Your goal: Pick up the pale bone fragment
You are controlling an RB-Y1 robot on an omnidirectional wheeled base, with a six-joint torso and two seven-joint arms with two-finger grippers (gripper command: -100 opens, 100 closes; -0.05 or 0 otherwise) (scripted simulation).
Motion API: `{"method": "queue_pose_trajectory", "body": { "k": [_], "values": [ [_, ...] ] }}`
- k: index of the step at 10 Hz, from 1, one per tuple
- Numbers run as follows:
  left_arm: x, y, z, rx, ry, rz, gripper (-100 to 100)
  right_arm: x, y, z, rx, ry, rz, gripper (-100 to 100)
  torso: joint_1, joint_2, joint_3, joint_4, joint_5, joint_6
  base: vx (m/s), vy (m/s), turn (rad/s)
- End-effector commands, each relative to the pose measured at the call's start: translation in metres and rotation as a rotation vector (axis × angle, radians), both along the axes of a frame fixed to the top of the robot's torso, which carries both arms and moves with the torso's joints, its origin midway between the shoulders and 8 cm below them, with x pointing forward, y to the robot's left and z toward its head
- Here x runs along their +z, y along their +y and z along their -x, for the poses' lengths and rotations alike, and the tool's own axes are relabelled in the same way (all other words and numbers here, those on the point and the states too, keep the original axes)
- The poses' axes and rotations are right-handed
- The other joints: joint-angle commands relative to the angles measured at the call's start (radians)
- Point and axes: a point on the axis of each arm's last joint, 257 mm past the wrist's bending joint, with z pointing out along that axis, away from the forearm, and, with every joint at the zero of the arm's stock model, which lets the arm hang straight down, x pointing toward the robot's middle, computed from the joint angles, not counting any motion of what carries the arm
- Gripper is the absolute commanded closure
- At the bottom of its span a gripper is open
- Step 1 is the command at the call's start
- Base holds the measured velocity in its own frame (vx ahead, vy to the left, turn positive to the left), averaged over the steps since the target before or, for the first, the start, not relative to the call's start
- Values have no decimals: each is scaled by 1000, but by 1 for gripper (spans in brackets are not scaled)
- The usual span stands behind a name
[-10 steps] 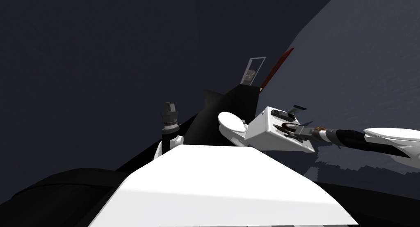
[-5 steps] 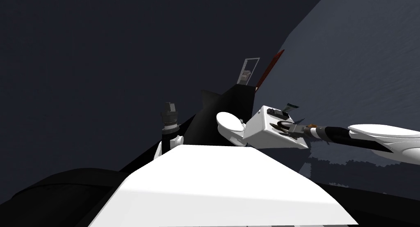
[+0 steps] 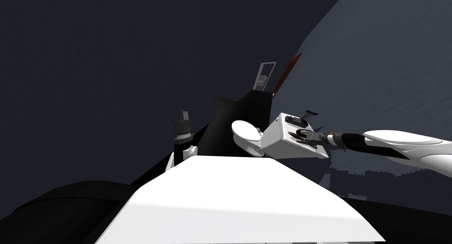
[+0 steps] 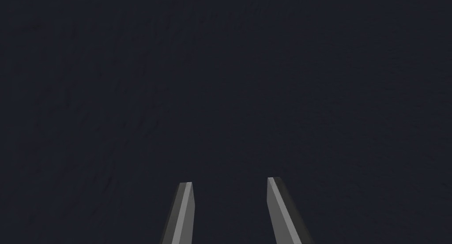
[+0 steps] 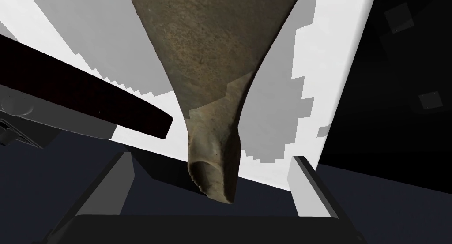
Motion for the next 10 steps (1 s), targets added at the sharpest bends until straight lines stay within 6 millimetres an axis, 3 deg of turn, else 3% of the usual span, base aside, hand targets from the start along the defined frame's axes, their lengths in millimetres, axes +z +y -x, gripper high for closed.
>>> {"method": "queue_pose_trajectory", "body": {
  "k": [1, 2, 6, 7, 8, 10],
  "values": [
    [0, 0, 0, 0, 0, 0, 0, 0, 0, 0, 0, 0, 0, -100, 0, 0, 0, 0, 0, 0, 7, -1, -5],
    [0, 0, 0, 0, 0, 0, 0, 0, 0, 0, -1, -1, 0, 100, 0, 1, 0, 0, 0, 0, 0, 0, 0],
    [0, 0, 0, 0, 0, 0, 0, 0, 0, 0, 0, 0, 0, 100, -1, 1, 0, 0, -1, 0, 0, 0, 0],
    [0, 0, 0, 0, 0, 0, 0, 0, 0, 0, 0, 0, 0, 0, -1, 1, 0, 0, -1, 0, 0, 0, 0],
    [0, 0, 0, 0, 0, 0, 0, 0, -9, 11, -24, 6, -10, 100, -1, 1, 0, 0, -1, 0, -37, 10, 201],
    [0, 0, 0, 0, 0, 0, 0, 1, -18, 18, -45, 9, -9, 100, 0, 2, 1, 0, -1, -1, -48, 13, 114]
  ]
}}
